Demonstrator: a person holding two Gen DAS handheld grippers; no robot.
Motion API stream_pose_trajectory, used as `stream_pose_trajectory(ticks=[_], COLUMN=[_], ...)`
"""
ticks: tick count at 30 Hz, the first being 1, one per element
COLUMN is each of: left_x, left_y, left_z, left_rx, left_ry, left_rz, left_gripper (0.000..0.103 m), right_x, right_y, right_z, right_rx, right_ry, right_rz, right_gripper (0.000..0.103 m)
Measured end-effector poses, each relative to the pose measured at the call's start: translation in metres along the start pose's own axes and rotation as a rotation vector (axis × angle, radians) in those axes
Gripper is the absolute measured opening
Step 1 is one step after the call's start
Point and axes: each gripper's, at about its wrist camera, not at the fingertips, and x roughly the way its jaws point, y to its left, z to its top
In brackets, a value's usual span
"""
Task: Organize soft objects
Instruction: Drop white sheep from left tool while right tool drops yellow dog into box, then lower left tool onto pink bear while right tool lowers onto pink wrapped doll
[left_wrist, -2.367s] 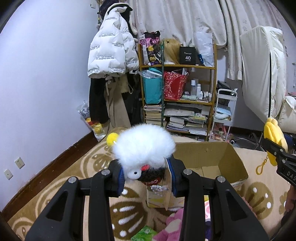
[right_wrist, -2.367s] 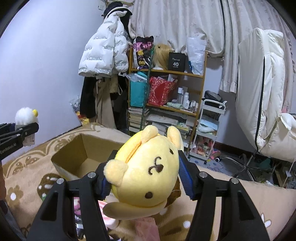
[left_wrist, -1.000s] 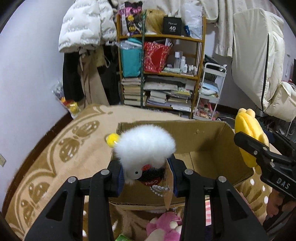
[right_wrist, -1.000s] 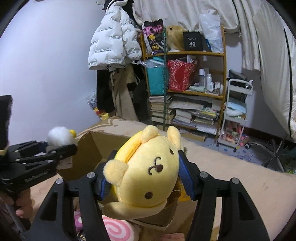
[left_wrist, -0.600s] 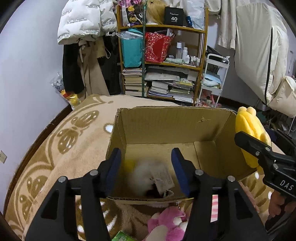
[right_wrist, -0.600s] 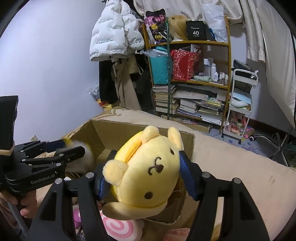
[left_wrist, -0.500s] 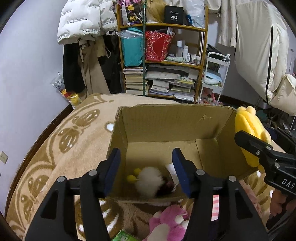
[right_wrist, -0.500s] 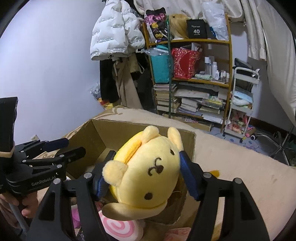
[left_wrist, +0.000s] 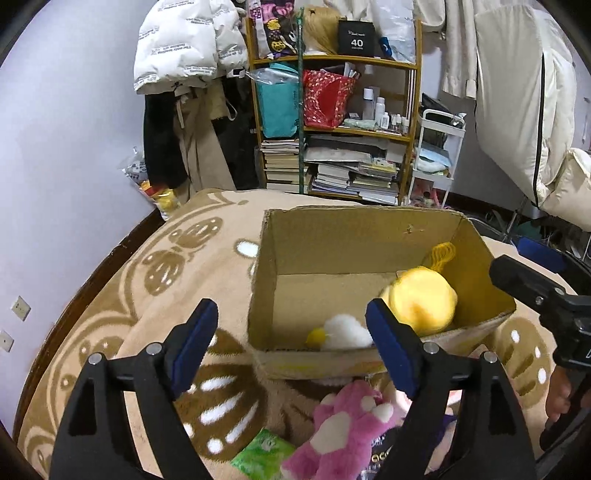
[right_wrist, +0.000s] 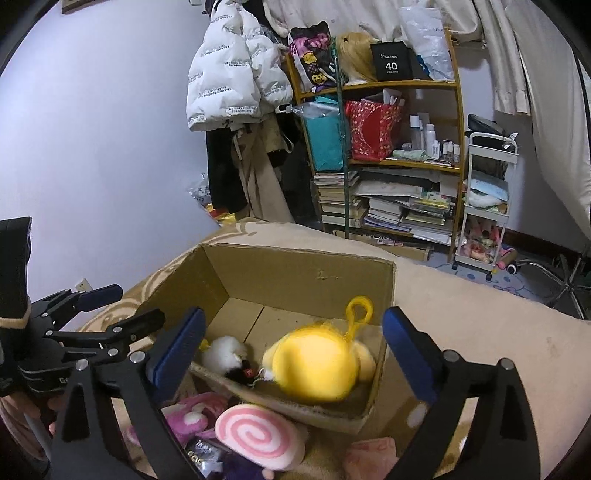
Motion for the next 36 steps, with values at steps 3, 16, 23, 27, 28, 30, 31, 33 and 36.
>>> stream_pose_trajectory(ticks=[3,16,23,27,28,30,31,33,36], left_x=[-0.011,-0.06,-0.081,-0.086,-0.087,-0.087,-0.086,-0.085,-0.082], left_y=[0.005,0.018,0.017,0.016,0.015,0.014,0.013,0.012,0.01], left_z=[-0.002,-0.019,-0.029,-0.035,-0.037,-0.038,-0.039,-0.04,-0.043], left_rx=[-0.016,-0.014,-0.017,-0.013,-0.01,-0.008,-0.007,-0.004,0.008], left_ry=[0.002,0.047,0.057,0.071,0.076,0.083,0.088,0.093,0.099], left_rz=[0.008,0.046,0.042,0.04,0.039,0.034,0.031,0.029,0.033], left_gripper=[0.087,0.096,0.096,0.096,0.096,0.096,0.096,0.096,0.096], right_x=[-0.013,-0.07,-0.089,-0.097,-0.099,-0.101,-0.1,-0.096,-0.089], right_y=[0.004,0.0,-0.006,-0.012,-0.013,-0.014,-0.014,-0.015,-0.017], right_z=[0.001,-0.003,-0.012,-0.018,-0.021,-0.026,-0.027,-0.029,-0.032], right_rx=[-0.009,0.04,0.09,0.119,0.123,0.128,0.127,0.125,0.133], right_ry=[-0.014,-0.045,-0.015,0.006,0.008,0.02,0.027,0.051,0.085], right_rz=[-0.011,-0.065,-0.087,-0.129,-0.137,-0.16,-0.172,-0.196,-0.231], right_gripper=[0.101,0.103,0.103,0.103,0.103,0.103,0.103,0.103,0.103])
